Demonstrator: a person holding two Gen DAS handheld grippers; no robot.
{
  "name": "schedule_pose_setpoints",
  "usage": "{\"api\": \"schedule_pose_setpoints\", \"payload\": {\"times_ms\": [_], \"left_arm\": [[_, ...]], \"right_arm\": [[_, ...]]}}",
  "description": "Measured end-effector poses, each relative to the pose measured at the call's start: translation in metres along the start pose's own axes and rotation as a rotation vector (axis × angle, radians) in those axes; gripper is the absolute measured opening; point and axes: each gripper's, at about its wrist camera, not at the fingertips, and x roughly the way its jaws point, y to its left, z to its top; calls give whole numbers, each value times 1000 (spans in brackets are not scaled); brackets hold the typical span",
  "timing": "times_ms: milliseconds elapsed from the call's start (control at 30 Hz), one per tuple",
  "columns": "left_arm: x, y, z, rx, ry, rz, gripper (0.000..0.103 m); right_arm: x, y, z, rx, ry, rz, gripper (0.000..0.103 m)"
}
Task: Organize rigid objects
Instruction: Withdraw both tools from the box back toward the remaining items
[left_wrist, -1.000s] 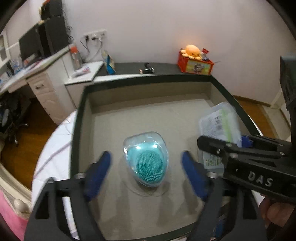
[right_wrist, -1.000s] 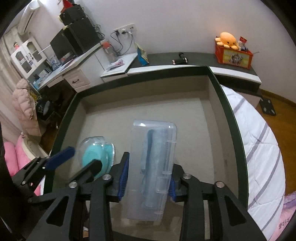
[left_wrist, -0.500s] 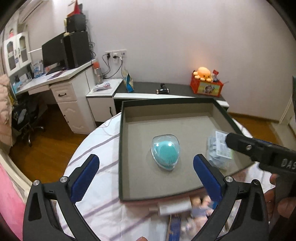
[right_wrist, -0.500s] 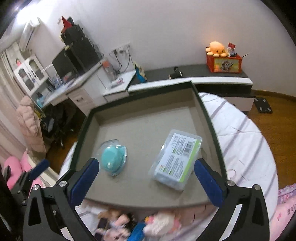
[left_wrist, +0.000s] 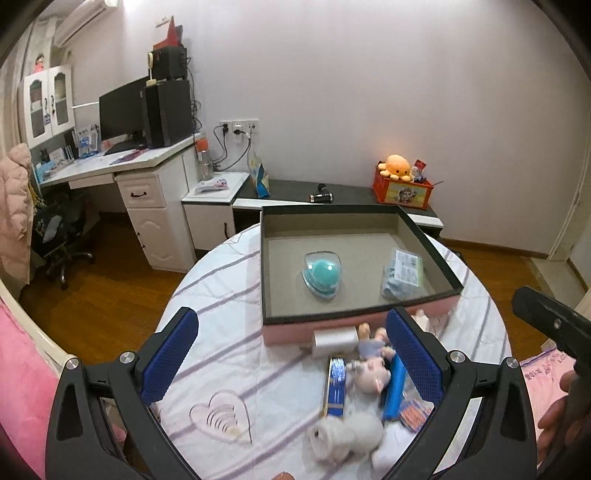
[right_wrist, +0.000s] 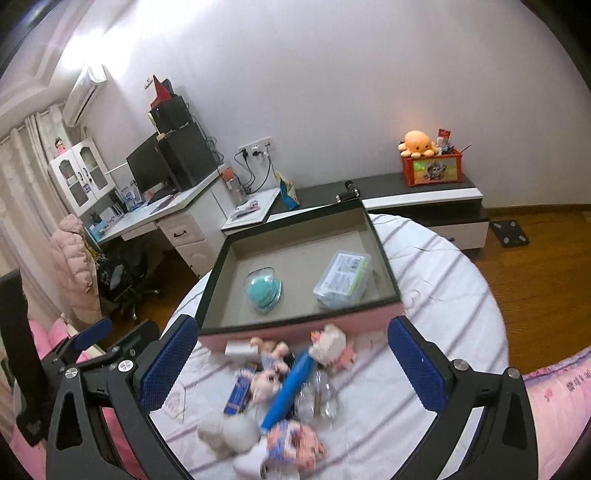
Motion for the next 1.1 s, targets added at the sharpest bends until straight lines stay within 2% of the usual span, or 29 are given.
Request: {"api": "schedule_pose_setpoints", "payload": {"times_ms": [267,600,1100], "left_arm": [[-42,9,-20,-18,-32,-4,103],[-77,16,-46,-37,-42,4,103],[-94,19,-74,-48,-25,-1,103]], "right_arm": [[-43,13,-32,-35,-53,-39,103],[-66,31,-75,-73,-46,-49,103],[-85,41,-90,-99,-45,-51,103]]}}
